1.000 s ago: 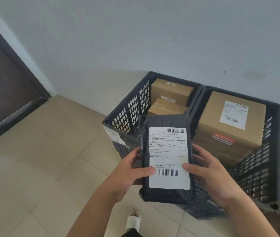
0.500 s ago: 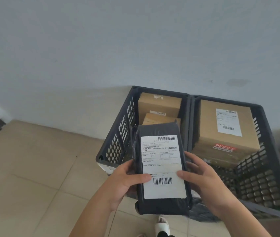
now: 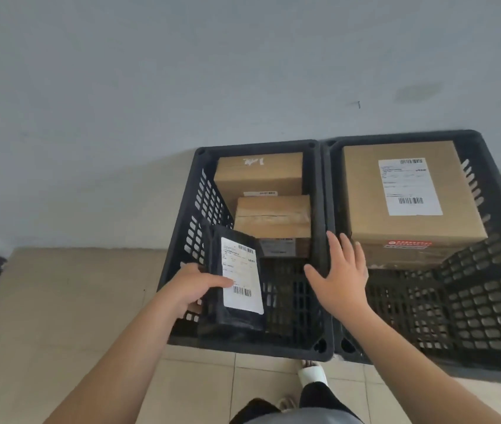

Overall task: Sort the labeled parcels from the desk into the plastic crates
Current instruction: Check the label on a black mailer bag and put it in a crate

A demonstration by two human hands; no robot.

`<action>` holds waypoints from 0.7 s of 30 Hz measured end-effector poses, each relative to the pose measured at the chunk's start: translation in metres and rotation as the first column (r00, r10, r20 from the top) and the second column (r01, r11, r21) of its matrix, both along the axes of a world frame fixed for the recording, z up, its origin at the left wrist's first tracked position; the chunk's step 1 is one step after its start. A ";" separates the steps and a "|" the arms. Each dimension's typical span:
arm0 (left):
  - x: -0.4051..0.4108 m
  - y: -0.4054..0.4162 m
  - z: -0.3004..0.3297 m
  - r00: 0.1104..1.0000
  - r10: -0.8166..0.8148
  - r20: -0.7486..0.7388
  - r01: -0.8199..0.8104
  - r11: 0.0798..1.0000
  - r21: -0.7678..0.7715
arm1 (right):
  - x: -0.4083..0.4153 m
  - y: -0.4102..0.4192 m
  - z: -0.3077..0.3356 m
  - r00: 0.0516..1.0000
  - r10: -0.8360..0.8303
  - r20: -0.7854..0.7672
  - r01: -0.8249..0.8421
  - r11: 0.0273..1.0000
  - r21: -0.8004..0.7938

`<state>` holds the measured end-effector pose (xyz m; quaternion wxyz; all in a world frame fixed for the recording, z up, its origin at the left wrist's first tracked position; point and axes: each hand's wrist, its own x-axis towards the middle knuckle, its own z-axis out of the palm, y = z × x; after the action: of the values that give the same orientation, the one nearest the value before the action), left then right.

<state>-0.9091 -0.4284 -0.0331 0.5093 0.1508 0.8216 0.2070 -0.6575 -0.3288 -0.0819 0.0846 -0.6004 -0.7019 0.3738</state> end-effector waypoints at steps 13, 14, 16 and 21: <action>0.014 0.064 -0.127 0.911 -0.215 0.351 0.286 0.944 -0.163 | -0.022 -0.015 -0.021 0.977 -0.058 0.207 0.037 0.994 0.105; 0.018 0.068 -0.134 0.905 -0.215 0.367 0.287 0.945 -0.155 | -0.022 -0.015 -0.021 0.974 -0.068 0.216 0.045 0.993 0.110; 0.019 0.071 -0.147 0.884 -0.172 0.435 0.259 0.955 -0.147 | -0.024 -0.015 -0.021 0.969 -0.093 0.229 0.065 0.990 0.129; 0.008 0.060 -0.203 0.831 0.005 0.557 0.098 0.983 -0.155 | -0.026 -0.016 -0.026 0.959 -0.140 0.246 0.095 0.978 0.186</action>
<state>-0.9010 -0.3688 -0.2359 0.7419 0.0583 0.6497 0.1555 -0.6838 -0.3444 -0.1079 0.0664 -0.6751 -0.6995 0.2249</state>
